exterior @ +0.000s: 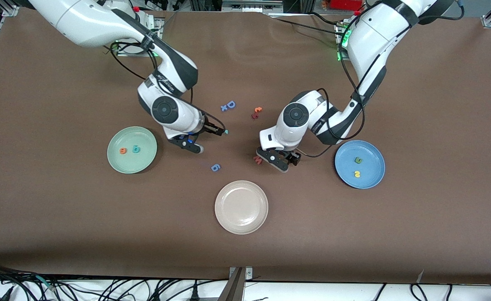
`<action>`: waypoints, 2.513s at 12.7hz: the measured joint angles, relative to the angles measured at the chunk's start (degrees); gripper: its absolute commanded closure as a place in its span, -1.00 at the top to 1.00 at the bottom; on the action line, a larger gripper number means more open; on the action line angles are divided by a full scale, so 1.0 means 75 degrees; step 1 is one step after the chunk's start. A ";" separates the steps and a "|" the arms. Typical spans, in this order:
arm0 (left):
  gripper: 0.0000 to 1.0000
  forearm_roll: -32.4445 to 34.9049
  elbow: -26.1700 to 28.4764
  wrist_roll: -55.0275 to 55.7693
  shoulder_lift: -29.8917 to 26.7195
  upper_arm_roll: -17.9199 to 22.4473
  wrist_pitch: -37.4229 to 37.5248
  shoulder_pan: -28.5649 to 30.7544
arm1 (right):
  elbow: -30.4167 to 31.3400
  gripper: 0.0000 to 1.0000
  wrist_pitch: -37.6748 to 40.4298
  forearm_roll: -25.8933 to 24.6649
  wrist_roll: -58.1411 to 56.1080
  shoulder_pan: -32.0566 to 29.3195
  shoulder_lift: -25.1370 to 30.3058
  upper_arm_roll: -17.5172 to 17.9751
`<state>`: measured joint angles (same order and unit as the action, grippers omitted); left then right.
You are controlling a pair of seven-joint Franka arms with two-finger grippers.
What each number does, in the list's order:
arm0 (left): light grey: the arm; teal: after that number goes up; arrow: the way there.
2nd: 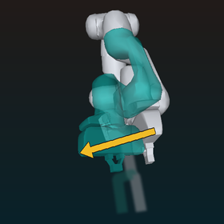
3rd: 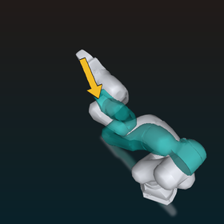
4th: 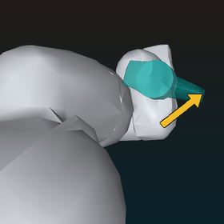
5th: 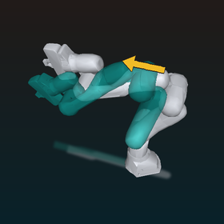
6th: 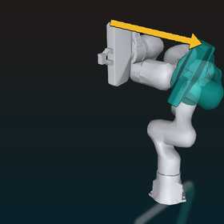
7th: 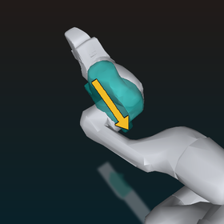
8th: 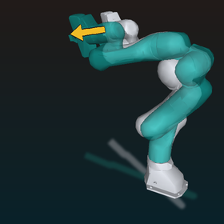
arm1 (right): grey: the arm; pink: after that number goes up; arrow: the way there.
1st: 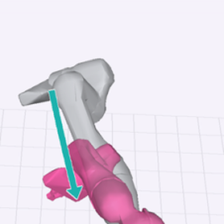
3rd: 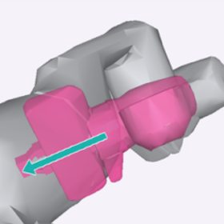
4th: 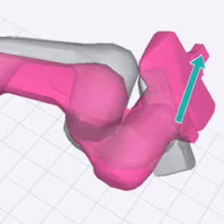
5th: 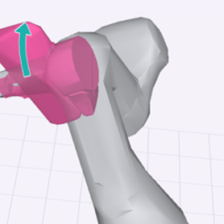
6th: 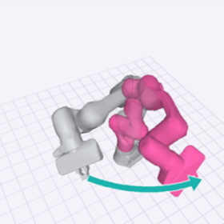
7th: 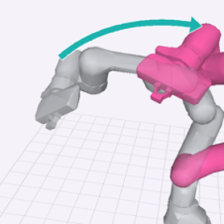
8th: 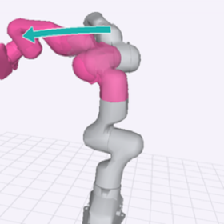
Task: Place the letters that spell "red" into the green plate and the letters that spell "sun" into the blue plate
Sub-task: 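Grasp the yellow u with the left gripper while the right gripper descends, then drop the u on the blue plate while the right gripper grasps the l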
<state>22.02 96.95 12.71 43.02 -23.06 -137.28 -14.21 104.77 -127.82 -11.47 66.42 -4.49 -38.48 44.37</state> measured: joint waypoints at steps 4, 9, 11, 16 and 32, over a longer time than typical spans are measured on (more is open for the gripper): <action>0.22 0.0076 -0.0314 0.0028 0.0299 0.0024 0.0000 -0.0039 | 0.0011 0.45 -0.0845 -0.0004 0.0291 0.0838 -0.0283 -0.0639; 0.11 0.0077 -0.0354 0.0375 0.0337 0.0032 0.0000 -0.0122 | 0.0014 0.24 -0.1425 -0.0005 0.0383 0.1781 -0.0433 -0.1383; 0.13 0.0077 -0.0358 0.0403 0.0344 0.0041 0.0000 -0.0136 | 0.0018 0.18 -0.1441 -0.0098 0.0383 0.1862 -0.0447 -0.1502; -0.36 0.0077 -0.0381 0.0421 0.0414 0.0104 0.0000 -0.0246 | 0.0047 0.10 -0.1453 -0.0266 0.0383 0.2133 -0.0520 -0.1751; -0.73 0.0091 -0.0567 -0.1827 -0.0578 -0.0394 0.2838 0.1380 | 0.0085 -0.41 -0.1424 -0.0847 0.0388 0.2192 -0.0487 -0.1755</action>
<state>22.71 92.69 -0.99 38.69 -26.01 -116.00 -3.86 105.41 -138.50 -17.82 69.33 11.95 -42.13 31.20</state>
